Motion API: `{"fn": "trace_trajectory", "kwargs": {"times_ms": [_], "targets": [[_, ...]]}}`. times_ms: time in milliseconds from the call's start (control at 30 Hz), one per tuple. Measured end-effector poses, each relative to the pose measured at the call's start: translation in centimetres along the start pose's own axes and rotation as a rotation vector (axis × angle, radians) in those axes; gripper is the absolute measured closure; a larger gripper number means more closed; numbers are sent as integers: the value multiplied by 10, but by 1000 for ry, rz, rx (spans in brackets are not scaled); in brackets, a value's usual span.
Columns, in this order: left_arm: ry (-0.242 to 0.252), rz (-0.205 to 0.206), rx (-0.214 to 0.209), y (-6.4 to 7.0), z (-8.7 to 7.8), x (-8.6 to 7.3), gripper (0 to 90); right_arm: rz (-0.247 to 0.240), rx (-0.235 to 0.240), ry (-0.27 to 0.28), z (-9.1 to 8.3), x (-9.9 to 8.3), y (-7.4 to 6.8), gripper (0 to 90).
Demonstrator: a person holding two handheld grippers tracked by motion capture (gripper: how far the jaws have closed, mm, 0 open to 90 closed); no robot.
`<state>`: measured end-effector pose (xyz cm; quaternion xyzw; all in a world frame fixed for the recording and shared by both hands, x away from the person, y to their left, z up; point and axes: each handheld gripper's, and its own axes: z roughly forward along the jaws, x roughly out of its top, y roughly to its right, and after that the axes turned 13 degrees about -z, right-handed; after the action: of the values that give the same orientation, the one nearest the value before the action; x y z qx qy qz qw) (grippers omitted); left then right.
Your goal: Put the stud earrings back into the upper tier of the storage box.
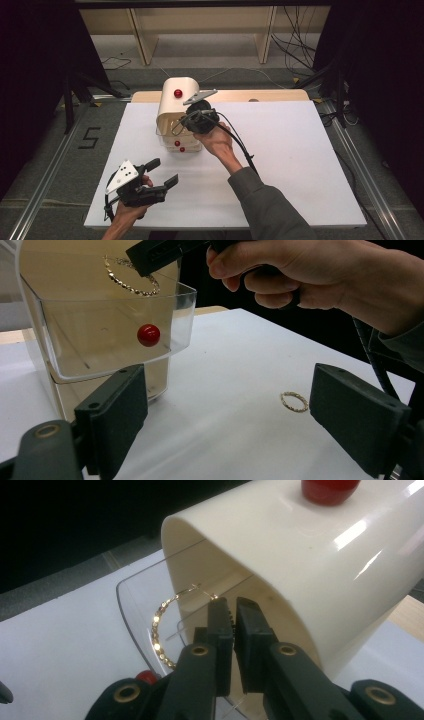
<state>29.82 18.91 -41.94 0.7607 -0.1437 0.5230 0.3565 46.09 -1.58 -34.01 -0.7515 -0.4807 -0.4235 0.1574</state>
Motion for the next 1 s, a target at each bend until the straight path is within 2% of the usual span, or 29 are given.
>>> {"fn": "trace_trajectory", "kwargs": {"times_ms": [167, 200, 233, 267, 300, 367, 400, 433, 467, 500, 567, 600, 633, 667, 700, 733, 767, 833, 1000], "targets": [[1, 2, 0, 0, 0, 0, 153, 0, 13, -2, 2, -1, 1, 845], [1, 2, 0, 0, 0, 0, 153, -1, 27, -5, 2, 0, 1, 746], [1, 1, 0, 0, 0, 0, 153, -1, 27, -5, 2, 0, 1, 746], [1, -1, 0, 0, 0, 0, 153, 4, 31, -13, 2, 0, 0, 611], [0, -1, 0, 0, 0, 0, 153, 4, 31, -13, 2, 0, 0, 611], [1, 0, 0, 0, 0, 0, 153, 8, 44, -13, 1, -1, 0, 553], [1, 1, 0, 0, 0, 0, 153, 17, 74, -5, 0, -1, 0, 481], [1, 1, 0, 0, 0, 0, 153, 17, 74, -5, 0, -1, 0, 481], [0, -1, 1, 0, 0, 0, 153, 21, 83, 0, -2, -1, -1, 391], [0, -1, 1, 0, 0, 0, 153, 21, 83, 0, -2, -1, -1, 391], [1, -1, 0, 0, 0, 0, 153, 28, 119, 22, -6, 0, -4, 281], [1, -1, 0, 0, 0, 0, 153, 28, 119, 22, -6, 0, -4, 281], [1, -2, 0, 0, 0, 0, 153, 27, 136, 32, -8, 0, -5, 236], [0, -1, 0, 0, 0, 0, 153, 41, 198, 48, -13, 1, -7, 121], [1, -2, 0, 0, 0, 0, 153, 41, 198, 48, -13, 1, -7, 121], [1, -2, 0, 0, 0, 0, 153, 50, 224, 79, -19, 1, -8, 58], [1, -2, 0, 0, 0, 0, 153, 50, 224, 79, -19, 1, -8, 58], [1, -2, 0, 0, 0, 0, 153, 52, 224, 116, -28, 0, -8, 12], [-1, 0, 1, 0, 0, 0, 153, 44, 213, 154, -41, -3, -8, 13]]}}
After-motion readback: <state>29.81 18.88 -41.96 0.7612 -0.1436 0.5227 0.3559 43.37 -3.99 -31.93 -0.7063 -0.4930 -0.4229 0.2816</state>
